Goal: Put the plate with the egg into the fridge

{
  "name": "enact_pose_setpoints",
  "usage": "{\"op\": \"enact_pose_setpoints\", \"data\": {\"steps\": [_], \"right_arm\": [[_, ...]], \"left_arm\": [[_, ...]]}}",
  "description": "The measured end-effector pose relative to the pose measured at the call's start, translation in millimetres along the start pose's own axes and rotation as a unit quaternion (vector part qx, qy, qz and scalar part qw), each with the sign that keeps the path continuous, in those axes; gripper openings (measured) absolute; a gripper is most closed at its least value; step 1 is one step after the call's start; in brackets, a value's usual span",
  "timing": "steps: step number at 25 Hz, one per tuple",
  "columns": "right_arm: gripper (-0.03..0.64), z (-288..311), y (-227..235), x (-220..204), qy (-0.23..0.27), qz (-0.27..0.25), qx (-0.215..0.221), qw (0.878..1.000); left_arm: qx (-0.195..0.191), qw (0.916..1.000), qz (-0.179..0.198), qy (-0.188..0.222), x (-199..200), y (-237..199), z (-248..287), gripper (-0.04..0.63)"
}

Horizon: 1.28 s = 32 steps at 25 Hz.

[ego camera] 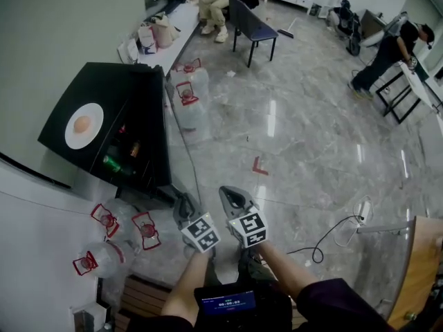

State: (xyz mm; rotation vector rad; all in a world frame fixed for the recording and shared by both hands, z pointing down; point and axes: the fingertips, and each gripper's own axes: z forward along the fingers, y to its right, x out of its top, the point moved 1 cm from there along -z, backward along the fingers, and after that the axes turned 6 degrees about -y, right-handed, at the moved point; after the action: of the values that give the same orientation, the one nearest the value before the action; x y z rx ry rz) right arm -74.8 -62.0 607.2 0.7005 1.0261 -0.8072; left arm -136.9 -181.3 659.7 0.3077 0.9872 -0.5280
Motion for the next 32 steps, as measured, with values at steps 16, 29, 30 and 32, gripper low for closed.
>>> {"op": "enact_pose_setpoints", "data": {"steps": [16,29,30,32], "right_arm": [[0.008,-71.3,176.6,-12.8,0.002,-0.009,0.010,1.000],[0.008,-62.3,151.1,21.1,0.025,-0.037,0.042,0.998],[0.008,-57.8,145.3,26.0,0.026,-0.043,0.051,0.997],[0.008,-46.7,132.5,39.1,0.032,-0.055,0.074,0.995]], "left_arm": [[-0.035,0.9993,-0.001,0.007,16.7,207.1,5.5,0.011],[-0.089,0.9902,0.070,0.082,70.0,187.6,-21.6,0.011],[-0.089,0.9881,0.085,0.092,78.4,180.0,-23.7,0.011],[-0.078,0.9841,0.113,0.113,98.4,159.9,-29.0,0.011]]}}
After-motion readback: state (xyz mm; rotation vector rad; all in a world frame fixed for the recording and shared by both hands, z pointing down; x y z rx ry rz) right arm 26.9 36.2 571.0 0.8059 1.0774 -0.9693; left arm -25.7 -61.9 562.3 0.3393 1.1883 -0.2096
